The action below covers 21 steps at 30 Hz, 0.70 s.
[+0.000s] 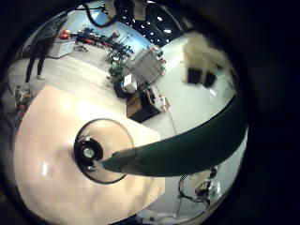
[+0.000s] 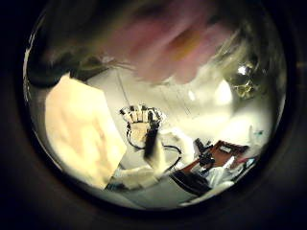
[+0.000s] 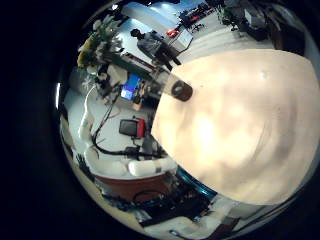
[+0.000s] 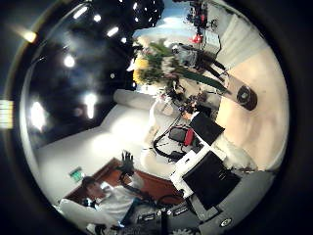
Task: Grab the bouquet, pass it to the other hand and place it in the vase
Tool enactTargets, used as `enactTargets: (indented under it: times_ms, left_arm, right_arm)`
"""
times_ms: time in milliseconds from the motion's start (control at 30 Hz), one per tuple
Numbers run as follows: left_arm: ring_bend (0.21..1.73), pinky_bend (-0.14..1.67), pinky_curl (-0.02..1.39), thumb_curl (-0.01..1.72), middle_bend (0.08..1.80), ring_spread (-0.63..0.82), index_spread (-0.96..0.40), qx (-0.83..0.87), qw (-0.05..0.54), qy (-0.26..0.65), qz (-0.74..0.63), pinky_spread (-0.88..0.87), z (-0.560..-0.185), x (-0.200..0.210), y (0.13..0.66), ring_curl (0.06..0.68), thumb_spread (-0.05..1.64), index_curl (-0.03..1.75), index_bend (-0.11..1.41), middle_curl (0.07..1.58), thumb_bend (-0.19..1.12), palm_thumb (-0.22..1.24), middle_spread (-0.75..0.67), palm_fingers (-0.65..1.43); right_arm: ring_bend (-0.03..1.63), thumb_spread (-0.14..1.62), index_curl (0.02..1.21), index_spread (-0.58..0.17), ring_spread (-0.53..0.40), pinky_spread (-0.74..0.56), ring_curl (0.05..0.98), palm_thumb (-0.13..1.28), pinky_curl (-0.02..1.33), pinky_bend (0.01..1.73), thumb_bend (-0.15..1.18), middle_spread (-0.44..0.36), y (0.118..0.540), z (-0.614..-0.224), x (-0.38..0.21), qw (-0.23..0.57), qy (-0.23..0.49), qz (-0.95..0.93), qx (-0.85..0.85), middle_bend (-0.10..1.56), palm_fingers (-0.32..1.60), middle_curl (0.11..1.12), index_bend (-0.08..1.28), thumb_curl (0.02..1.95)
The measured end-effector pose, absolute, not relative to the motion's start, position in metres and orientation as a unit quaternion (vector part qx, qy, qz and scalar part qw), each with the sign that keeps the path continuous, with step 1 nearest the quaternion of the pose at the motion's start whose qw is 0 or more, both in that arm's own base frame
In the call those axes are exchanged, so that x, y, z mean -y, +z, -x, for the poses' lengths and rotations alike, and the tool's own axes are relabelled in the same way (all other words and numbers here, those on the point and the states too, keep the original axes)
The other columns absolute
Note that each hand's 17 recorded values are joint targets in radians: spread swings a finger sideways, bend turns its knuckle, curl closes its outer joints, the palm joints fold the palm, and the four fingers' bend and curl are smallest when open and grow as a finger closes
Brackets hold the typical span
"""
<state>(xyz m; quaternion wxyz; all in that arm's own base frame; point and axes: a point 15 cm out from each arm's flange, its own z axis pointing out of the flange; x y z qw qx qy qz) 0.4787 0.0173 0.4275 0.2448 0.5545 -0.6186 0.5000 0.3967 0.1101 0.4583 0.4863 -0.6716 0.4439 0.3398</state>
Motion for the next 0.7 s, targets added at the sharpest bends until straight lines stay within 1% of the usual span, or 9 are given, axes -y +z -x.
enactTargets:
  times_ms: [67,133,233,300,400,567,700]
  left_arm:
    - [0.73,0.48,0.41,0.43,0.26,0.44,-0.13,0.603,0.232,0.517,-0.561,0.46,-0.482,-0.035,0.428,0.238,0.81,0.70,0.03,0.47,-0.06,0.10,0.37,-0.38]
    - [0.68,0.44,0.38,0.41,0.21,0.50,-0.08,0.581,0.226,0.535,-0.570,0.55,-0.484,-0.050,0.427,0.214,0.80,0.62,0.04,0.44,-0.05,0.09,0.44,-0.34]
    - [0.63,0.39,0.34,0.40,0.18,0.56,-0.04,0.563,0.210,0.545,-0.585,0.63,-0.473,-0.074,0.428,0.193,0.79,0.52,0.04,0.40,-0.04,0.08,0.49,-0.30]
    - [0.60,0.37,0.32,0.38,0.17,0.59,-0.02,0.552,0.200,0.549,-0.595,0.67,-0.464,-0.090,0.426,0.183,0.79,0.46,0.05,0.38,-0.04,0.08,0.52,-0.28]
    - [0.56,0.34,0.30,0.37,0.16,0.61,0.00,0.544,0.185,0.552,-0.604,0.71,-0.448,-0.102,0.431,0.173,0.78,0.38,0.06,0.35,-0.04,0.08,0.53,-0.25]
    - [0.53,0.31,0.27,0.36,0.16,0.63,0.00,0.521,0.174,0.553,-0.627,0.74,-0.413,-0.104,0.423,0.166,0.79,0.29,0.09,0.30,-0.04,0.08,0.53,-0.20]
    - [0.50,0.30,0.26,0.36,0.16,0.64,0.00,0.519,0.163,0.542,-0.640,0.75,-0.394,-0.101,0.421,0.165,0.79,0.24,0.10,0.28,-0.04,0.08,0.53,-0.18]
  right_arm:
    - [0.48,1.01,0.35,-0.274,0.142,0.41,0.235,0.88,0.27,0.36,-0.02,0.052,0.459,-0.396,-0.110,0.486,0.340,0.672,-0.443,0.18,0.30,0.32,0.20,0.56]
    - [0.48,1.01,0.36,-0.270,0.140,0.41,0.234,0.88,0.26,0.35,-0.02,0.048,0.459,-0.395,-0.111,0.487,0.339,0.673,-0.441,0.18,0.31,0.32,0.20,0.56]
    - [0.48,1.01,0.37,-0.267,0.132,0.41,0.232,0.88,0.26,0.35,-0.02,0.045,0.461,-0.394,-0.110,0.488,0.334,0.677,-0.439,0.18,0.32,0.31,0.20,0.56]
    - [0.48,1.01,0.37,-0.264,0.130,0.41,0.232,0.88,0.26,0.34,-0.02,0.045,0.457,-0.393,-0.109,0.485,0.336,0.677,-0.440,0.18,0.33,0.31,0.21,0.56]
    - [0.48,1.01,0.38,-0.263,0.121,0.41,0.232,0.88,0.25,0.33,-0.02,0.041,0.446,-0.393,-0.108,0.479,0.345,0.674,-0.444,0.18,0.35,0.31,0.21,0.56]
    - [0.48,1.01,0.39,-0.264,0.112,0.41,0.232,0.88,0.25,0.32,-0.02,0.028,0.434,-0.389,-0.104,0.464,0.339,0.689,-0.443,0.18,0.36,0.31,0.21,0.57]
    - [0.47,1.00,0.40,-0.265,0.110,0.41,0.230,0.87,0.25,0.32,-0.02,0.025,0.434,-0.385,-0.098,0.445,0.321,0.709,-0.443,0.18,0.36,0.30,0.20,0.57]
